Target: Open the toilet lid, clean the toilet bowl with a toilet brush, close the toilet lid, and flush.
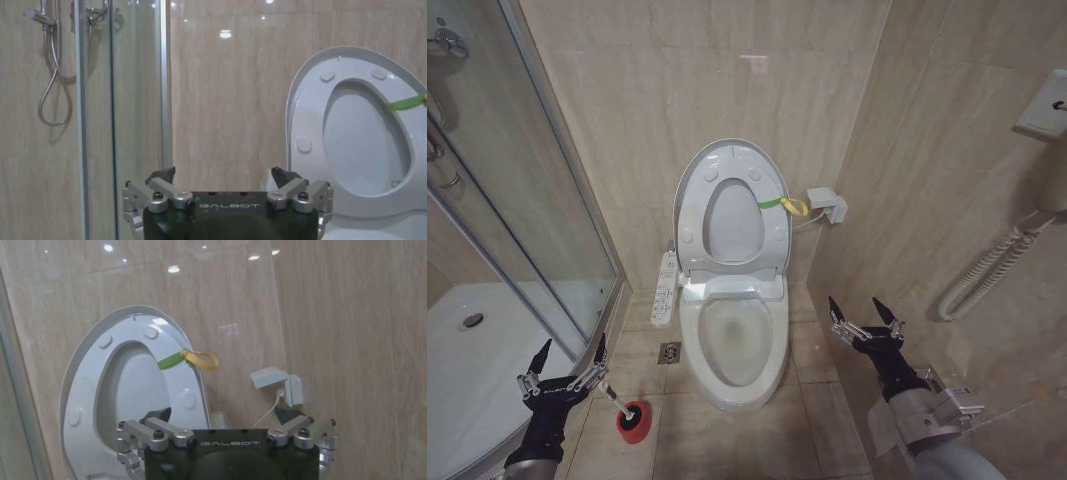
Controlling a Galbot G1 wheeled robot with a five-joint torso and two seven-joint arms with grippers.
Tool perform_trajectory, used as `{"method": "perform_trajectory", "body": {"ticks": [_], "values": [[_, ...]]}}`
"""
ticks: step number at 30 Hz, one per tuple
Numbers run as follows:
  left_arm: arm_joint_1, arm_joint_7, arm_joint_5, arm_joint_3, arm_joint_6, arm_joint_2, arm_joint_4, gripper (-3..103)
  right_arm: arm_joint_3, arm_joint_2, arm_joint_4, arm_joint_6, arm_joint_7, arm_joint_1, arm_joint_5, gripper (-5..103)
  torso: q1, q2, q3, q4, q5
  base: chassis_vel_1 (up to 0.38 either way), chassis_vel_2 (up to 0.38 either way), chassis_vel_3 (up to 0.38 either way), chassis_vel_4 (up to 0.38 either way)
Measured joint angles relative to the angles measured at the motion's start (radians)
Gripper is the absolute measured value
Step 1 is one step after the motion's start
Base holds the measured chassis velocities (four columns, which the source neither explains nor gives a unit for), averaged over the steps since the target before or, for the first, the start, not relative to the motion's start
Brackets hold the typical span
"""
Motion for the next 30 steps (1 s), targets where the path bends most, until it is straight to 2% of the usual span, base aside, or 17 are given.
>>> {"method": "perform_trajectory", "body": {"ticks": [3, 5, 6, 7, 10, 11, 13, 14, 16, 18, 20, 27, 29, 30], "values": [[0.000, 0.000, 0.000, 0.000, 0.000, 0.000, 0.000, 97, 0.003, -0.002, -0.012, 0.016, -0.003, -0.016, -0.008, 100, 0.000, 0.000, 0.000, 0.0004, 0.0000, 0.000, 0.000, 0.000, 0.000], [0.000, 0.000, 0.000, 0.000, 0.000, 0.000, 0.000, 97, 0.022, -0.014, -0.075, 0.086, -0.018, -0.089, -0.056, 100, 0.000, 0.000, 0.000, 0.0001, 0.0001, 0.000, 0.000, 0.000, 0.000], [0.000, 0.000, 0.000, 0.000, 0.000, 0.000, 0.000, 97, 0.022, -0.014, -0.075, 0.086, -0.018, -0.089, -0.056, 100, 0.000, 0.000, 0.000, 0.0001, 0.0001, 0.000, 0.000, 0.000, 0.000], [0.000, 0.000, 0.000, 0.000, 0.000, 0.000, 0.000, 97, 0.033, -0.021, -0.113, 0.130, -0.028, -0.128, -0.085, 100, 0.000, 0.000, 0.000, -0.0001, 0.0000, 0.000, 0.000, 0.000, 0.000], [0.000, 0.000, 0.000, 0.000, 0.000, 0.000, 0.000, 97, 0.038, -0.023, -0.143, 0.159, -0.041, -0.181, -0.097, 100, 0.000, 0.000, 0.000, -0.0009, 0.0004, 0.000, 0.000, 0.000, 0.000], [0.000, 0.000, 0.000, 0.000, 0.000, 0.000, 0.000, 97, 0.038, -0.023, -0.151, 0.181, -0.054, -0.188, -0.098, 100, 0.000, 0.000, 0.000, 0.0001, -0.0004, 0.000, 0.000, 0.000, 0.000], [0.000, 0.000, 0.000, 0.000, 0.000, 0.000, 0.000, 97, 0.039, -0.023, -0.166, 0.207, -0.071, -0.201, -0.101, 100, 0.000, 0.000, 0.000, 0.0002, 0.0001, 0.000, 0.000, 0.000, 0.000], [0.000, 0.000, 0.000, 0.000, 0.000, 0.000, 0.000, 97, 0.042, -0.023, -0.189, 0.251, -0.098, -0.219, -0.109, 100, 0.000, 0.000, 0.000, 0.0003, 0.0001, 0.000, 0.000, 0.000, 0.000], [0.000, 0.000, 0.000, 0.000, 0.000, 0.000, 0.000, 97, 0.044, -0.023, -0.203, 0.278, -0.114, -0.232, -0.114, 100, 0.000, 0.000, 0.000, 0.0004, -0.0001, 0.000, 0.000, 0.000, 0.000], [0.000, 0.000, 0.000, 0.000, 0.000, 0.000, 0.000, 97, 0.050, -0.023, -0.246, 0.357, -0.163, -0.273, -0.128, 100, 0.000, 0.000, 0.000, 0.0000, 0.0000, 0.000, 0.000, 0.000, 0.000], [0.000, 0.000, 0.000, 0.000, 0.000, 0.000, 0.000, 97, 0.053, -0.023, -0.266, 0.393, -0.185, -0.289, -0.136, 100, 0.000, 0.000, 0.000, -0.0005, 0.0000, 0.000, 0.000, 0.000, 0.000], [0.000, 0.000, 0.000, 0.000, 0.000, 0.000, 0.000, 97, 0.053, -0.023, -0.270, 0.404, -0.192, -0.289, -0.138, 100, 0.000, 0.000, 0.000, 0.0002, 0.0000, 0.000, 0.000, 0.000, 0.000], [0.000, 0.000, 0.000, 0.000, 0.000, 0.000, 0.000, 97, 0.045, -0.013, -0.263, 0.405, -0.187, -0.287, -0.139, 100, 0.000, 0.000, 0.000, 0.0001, 0.0001, 0.000, 0.000, 0.000, 0.000], [0.000, 0.000, 0.000, 0.000, 0.000, 0.000, 0.000, 97, 0.020, 0.016, -0.239, 0.403, -0.161, -0.269, -0.139, 100, 0.000, 0.000, 0.000, -0.0005, -0.0008, 0.000, 0.000, 0.000, 0.000]]}}
